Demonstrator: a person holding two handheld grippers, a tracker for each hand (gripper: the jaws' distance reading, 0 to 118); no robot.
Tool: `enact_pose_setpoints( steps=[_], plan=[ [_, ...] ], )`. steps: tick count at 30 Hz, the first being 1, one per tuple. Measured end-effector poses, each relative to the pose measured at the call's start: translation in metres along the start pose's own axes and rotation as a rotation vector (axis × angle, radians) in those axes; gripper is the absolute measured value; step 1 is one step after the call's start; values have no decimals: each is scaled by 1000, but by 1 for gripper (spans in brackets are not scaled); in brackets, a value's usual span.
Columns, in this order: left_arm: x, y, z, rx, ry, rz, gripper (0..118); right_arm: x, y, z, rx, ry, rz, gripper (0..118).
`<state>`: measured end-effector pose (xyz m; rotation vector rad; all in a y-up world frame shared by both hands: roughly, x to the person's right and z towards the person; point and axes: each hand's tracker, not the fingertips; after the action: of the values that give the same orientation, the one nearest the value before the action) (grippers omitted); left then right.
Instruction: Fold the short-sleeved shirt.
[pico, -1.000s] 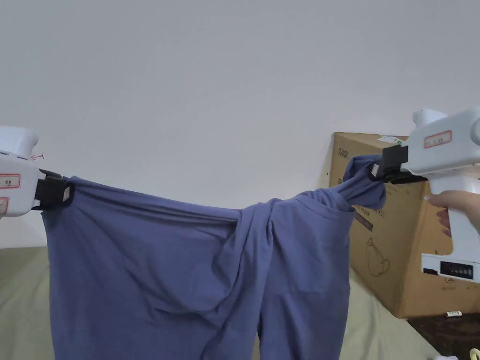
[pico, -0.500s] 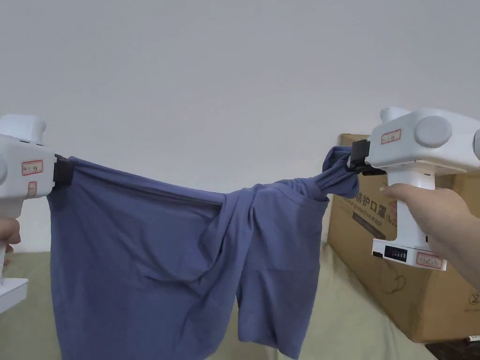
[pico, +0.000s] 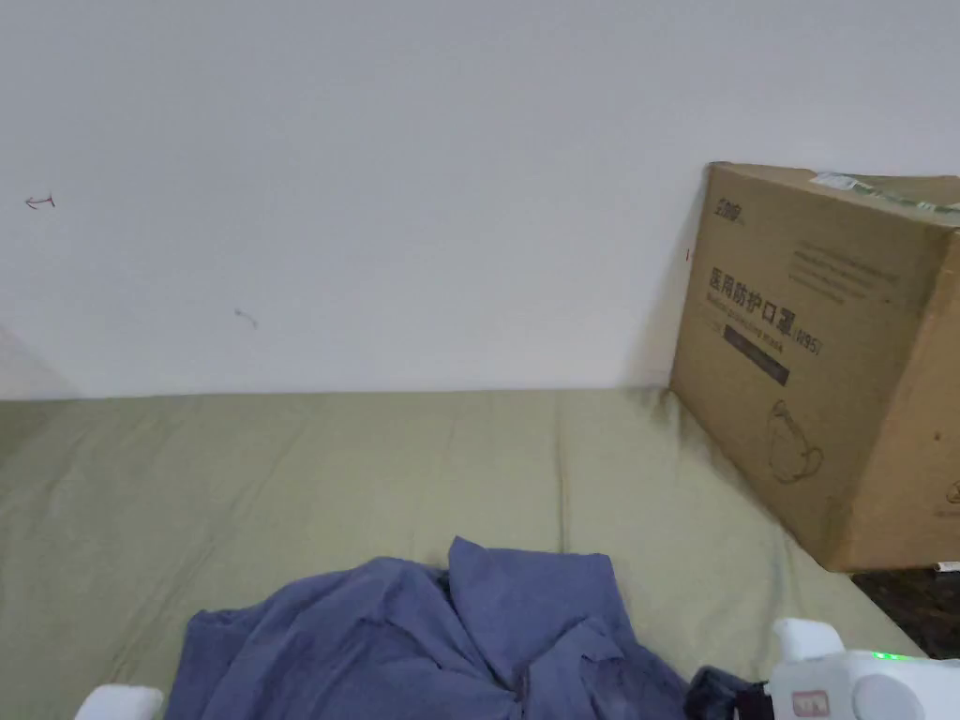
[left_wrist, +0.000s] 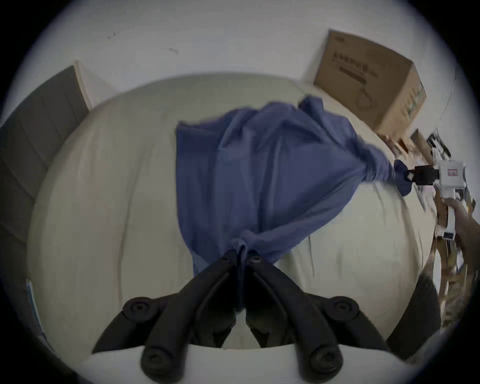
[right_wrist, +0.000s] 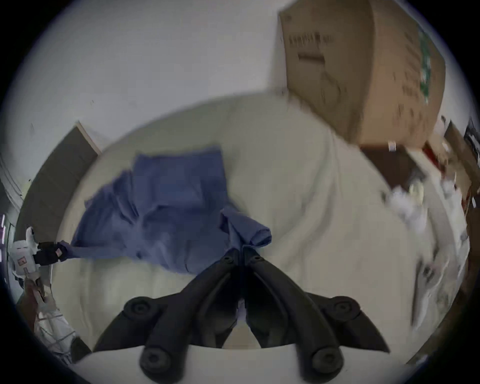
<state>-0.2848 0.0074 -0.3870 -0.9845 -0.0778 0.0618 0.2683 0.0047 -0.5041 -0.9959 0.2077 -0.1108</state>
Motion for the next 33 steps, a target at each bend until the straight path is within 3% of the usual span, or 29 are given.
enact_pose_setpoints(
  steps=[2, 7, 12, 17, 22, 23, 25, 26, 31, 33],
  plan=[
    [2, -34, 10, -20, -26, -14, 3, 12, -34, 10, -17, 44, 9, 3],
    [1, -79, 50, -50, -70, 21, 3, 22, -96, 60, -18, 49, 66, 3],
    [11, -109, 87, -89, -100, -3, 3, 34, -127, 103, -34, 68, 72, 3],
    [23, -131, 108, -160, -136, 10, 3, 35, -150, 129, -87, 56, 142, 3],
    [23, -146, 116, -179, -156, 106, 7, 34, -162, 136, -142, 48, 77, 6],
    [23, -147, 116, -176, -159, 128, 19, 32, -162, 136, -145, 36, 66, 16],
    [23, -146, 117, -174, -155, 152, 84, 26, -161, 137, -148, 2, 60, 81],
    [24, -146, 118, -175, -138, 155, 107, 24, -160, 138, -152, -23, 64, 97],
    [27, -131, 144, -53, -135, 202, 109, 11, -145, 163, -58, -24, 13, 100],
    [31, -115, 167, 90, -132, 220, 109, -3, -133, 184, 46, -8, -5, 100]
  ],
)
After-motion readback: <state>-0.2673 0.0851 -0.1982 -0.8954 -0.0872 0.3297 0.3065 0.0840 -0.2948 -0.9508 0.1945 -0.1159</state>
